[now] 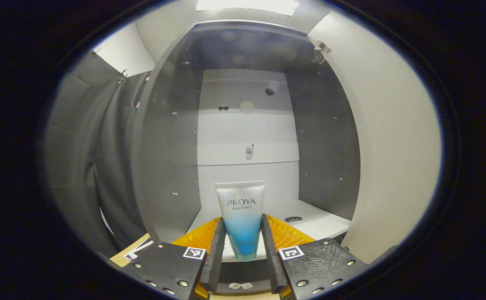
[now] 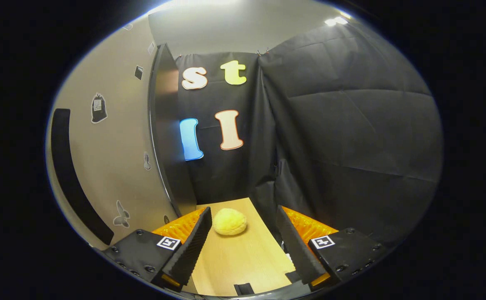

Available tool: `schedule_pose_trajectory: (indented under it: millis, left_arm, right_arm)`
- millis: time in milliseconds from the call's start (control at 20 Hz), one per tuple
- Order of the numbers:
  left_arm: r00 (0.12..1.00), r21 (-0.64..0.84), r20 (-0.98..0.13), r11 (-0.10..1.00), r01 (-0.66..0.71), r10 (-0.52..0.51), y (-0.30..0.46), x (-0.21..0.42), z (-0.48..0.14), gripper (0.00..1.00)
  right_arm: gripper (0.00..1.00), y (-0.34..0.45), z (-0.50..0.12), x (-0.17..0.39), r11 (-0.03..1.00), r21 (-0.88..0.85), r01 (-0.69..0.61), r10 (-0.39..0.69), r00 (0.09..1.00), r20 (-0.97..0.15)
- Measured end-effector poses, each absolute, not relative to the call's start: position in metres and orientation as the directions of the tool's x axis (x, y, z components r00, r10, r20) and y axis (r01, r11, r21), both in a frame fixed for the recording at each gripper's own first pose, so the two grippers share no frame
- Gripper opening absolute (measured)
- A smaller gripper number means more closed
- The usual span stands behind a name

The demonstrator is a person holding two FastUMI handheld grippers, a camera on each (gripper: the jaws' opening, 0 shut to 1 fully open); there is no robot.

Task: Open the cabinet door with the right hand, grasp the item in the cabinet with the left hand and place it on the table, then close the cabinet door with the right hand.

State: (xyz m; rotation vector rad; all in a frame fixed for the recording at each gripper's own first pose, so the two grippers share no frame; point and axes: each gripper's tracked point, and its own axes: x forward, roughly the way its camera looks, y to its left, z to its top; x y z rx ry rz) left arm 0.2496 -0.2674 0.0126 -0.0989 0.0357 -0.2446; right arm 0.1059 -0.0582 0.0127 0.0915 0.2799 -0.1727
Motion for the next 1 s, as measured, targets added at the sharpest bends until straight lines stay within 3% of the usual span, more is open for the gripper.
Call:
schedule_pose_trajectory:
  millis: [50,1000]
  left_arm:
    - [0.972,-0.097,-0.021,0.968,0.231,-0.234,-0.266,0.248,0.015,0.48]
    - [0.992,-0.123,-0.069,0.987,0.100,-0.109,-0.254,0.243,0.002,0.49]
  right_arm:
    - [0.98,-0.057,0.013,0.107,0.983,0.071,0.168,-0.142,0.949,-0.281]
    - [0.98,-0.039,0.007,0.107,0.999,0.038,0.012,0.000,0.953,-0.302]
